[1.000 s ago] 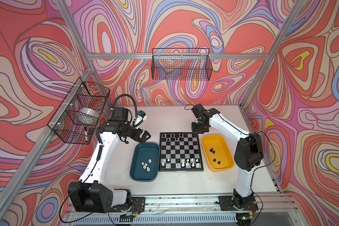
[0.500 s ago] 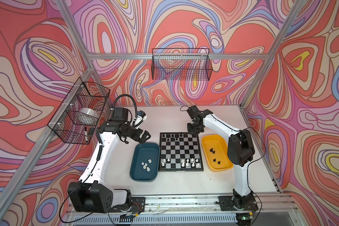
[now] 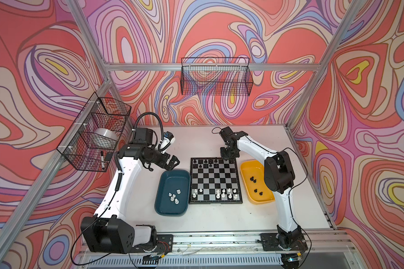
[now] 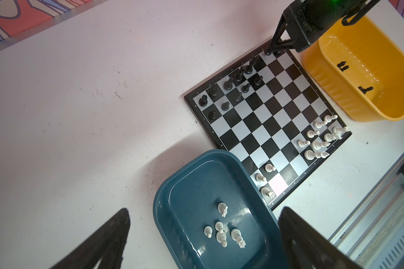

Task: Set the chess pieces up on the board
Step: 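Position the black piece over the square beside the corner pawn, then lower the black piece onto the square and open the right gripper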

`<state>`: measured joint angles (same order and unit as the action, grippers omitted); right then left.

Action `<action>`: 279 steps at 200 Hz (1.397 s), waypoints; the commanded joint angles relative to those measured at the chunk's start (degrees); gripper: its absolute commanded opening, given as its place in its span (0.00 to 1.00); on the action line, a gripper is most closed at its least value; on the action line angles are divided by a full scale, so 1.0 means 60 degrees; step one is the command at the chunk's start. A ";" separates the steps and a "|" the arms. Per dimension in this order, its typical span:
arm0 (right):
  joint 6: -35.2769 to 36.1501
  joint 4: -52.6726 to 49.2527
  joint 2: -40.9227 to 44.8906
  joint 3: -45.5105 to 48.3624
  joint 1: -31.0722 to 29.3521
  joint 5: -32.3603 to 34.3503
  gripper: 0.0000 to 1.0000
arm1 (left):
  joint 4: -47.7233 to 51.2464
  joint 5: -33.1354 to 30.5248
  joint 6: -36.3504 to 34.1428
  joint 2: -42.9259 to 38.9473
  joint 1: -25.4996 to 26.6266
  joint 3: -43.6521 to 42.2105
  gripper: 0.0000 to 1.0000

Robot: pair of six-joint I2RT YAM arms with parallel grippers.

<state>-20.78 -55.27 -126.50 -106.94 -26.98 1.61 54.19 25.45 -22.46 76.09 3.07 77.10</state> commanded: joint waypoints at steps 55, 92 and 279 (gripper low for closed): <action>0.0134 -0.0046 -0.0154 0.0054 -0.0051 0.0069 0.07 | 0.0035 0.0078 -0.0033 -0.0129 0.0074 0.0005 1.00; 0.0145 -0.0047 -0.0216 0.0054 -0.0042 0.0069 0.07 | 0.0050 0.0027 -0.0061 -0.0143 0.0063 0.0004 1.00; 0.0207 -0.0199 -0.0456 -0.0035 -0.0046 0.0025 0.11 | 0.0020 -0.0001 -0.0099 -0.0145 0.0074 -0.0055 1.00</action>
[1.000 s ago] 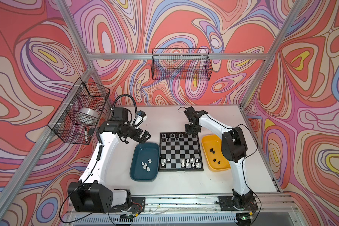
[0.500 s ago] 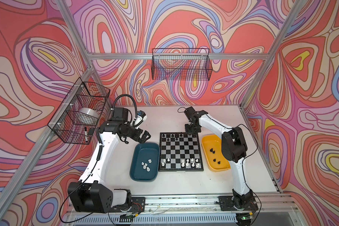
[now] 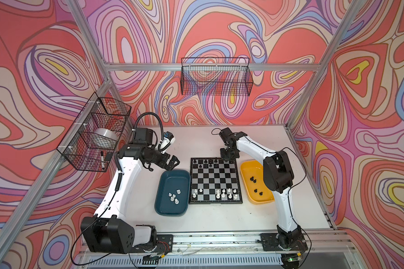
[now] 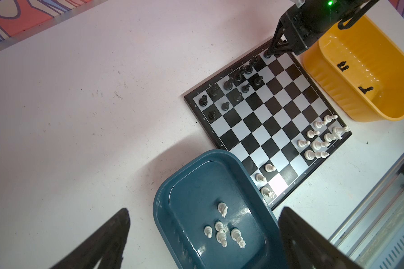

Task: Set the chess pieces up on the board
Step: 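Lower the black piece onto the square and open the right gripper, then move the right gripper back over the yellow tray's black pieces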

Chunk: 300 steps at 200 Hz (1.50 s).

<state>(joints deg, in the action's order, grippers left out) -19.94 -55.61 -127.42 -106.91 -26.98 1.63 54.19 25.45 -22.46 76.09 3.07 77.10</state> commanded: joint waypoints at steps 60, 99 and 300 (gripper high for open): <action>0.0102 -0.0197 -0.0229 -0.0288 -0.0043 0.0149 0.20 | 0.0021 -0.0009 -0.0111 -0.0173 0.0072 -0.0062 1.00; 0.0122 -0.0165 -0.0126 -0.0349 -0.0036 0.0176 0.24 | 0.0028 -0.0041 -0.0139 -0.0202 0.0077 -0.0047 1.00; -0.0404 -0.0851 0.3774 0.1245 0.0030 0.0612 0.26 | 0.0299 -0.0137 -0.0308 -0.0345 0.0089 0.0187 1.00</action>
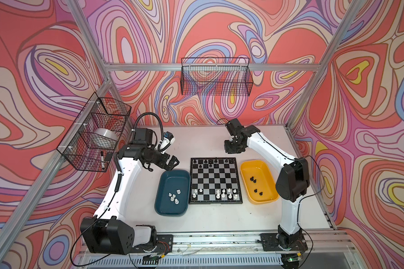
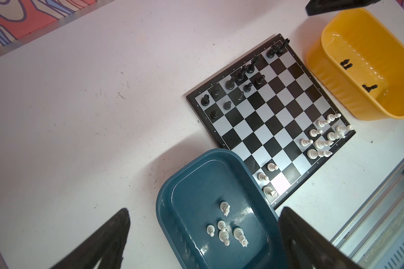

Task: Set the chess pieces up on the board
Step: 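Move the right gripper back over the yellow tray's black pieces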

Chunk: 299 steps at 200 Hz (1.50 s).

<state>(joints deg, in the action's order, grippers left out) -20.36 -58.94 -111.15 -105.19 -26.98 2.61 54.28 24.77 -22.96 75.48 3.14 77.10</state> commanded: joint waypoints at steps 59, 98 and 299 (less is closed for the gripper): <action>-0.1072 0.0510 0.3865 0.4572 0.1051 0.0251 0.23 | 0.0328 0.0189 -0.0151 -0.0133 0.0106 0.0302 1.00; -0.1087 0.0920 0.4398 0.6026 0.2009 -0.0217 0.22 | 0.0416 0.0272 -0.0127 0.0017 0.0177 0.0436 1.00; -0.0622 0.1837 0.2260 0.6603 0.2065 -0.0155 0.22 | 0.0357 0.0133 -0.0145 -0.0187 0.0224 0.0055 1.00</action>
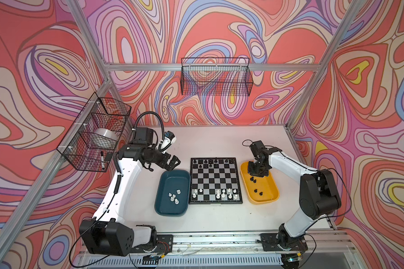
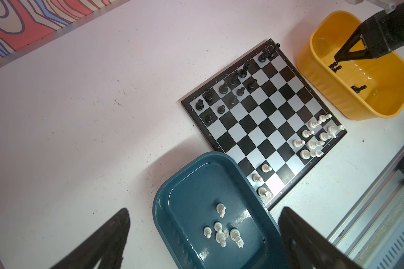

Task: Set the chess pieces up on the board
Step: 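Move the right gripper back over the yellow tray's black pieces, then lower the right gripper onto another black piece in the yellow tray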

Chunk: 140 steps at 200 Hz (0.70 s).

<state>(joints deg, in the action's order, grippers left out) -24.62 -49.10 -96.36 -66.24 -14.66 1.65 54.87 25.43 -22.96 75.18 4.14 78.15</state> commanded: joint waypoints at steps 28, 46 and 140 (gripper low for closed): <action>0.0091 0.0221 -0.0395 0.0126 0.0011 0.0036 0.23 | 0.0253 0.0070 -0.0184 -0.0177 0.0057 -0.0149 1.00; 0.0090 0.0302 -0.0475 0.0168 0.0011 0.0003 0.22 | 0.0302 0.0199 -0.0264 -0.0199 0.0057 -0.0141 1.00; 0.0100 0.0409 -0.0650 0.0248 0.0004 -0.0152 0.19 | 0.0356 0.0288 -0.0246 -0.0181 0.0057 -0.0142 1.00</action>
<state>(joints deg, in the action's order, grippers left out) -24.45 -47.07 -99.24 -65.56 -14.66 1.02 55.18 25.93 -23.79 75.07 4.14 77.91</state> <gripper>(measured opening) 0.191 0.994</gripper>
